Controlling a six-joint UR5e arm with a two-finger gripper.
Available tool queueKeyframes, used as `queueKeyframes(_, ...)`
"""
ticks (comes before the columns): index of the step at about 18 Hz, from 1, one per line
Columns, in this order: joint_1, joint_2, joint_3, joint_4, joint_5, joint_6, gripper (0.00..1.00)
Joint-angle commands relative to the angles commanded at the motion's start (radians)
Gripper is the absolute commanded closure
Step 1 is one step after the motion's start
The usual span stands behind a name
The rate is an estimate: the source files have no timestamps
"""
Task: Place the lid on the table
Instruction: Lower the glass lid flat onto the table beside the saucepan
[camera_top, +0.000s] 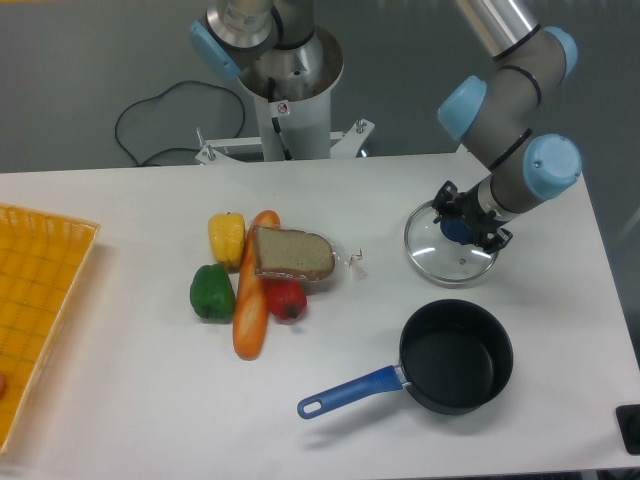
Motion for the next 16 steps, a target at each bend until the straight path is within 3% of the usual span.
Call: queueKeyframes(16, -0.002, -0.003, -0.021, 0.028, 0.002, 0.002, 0.36)
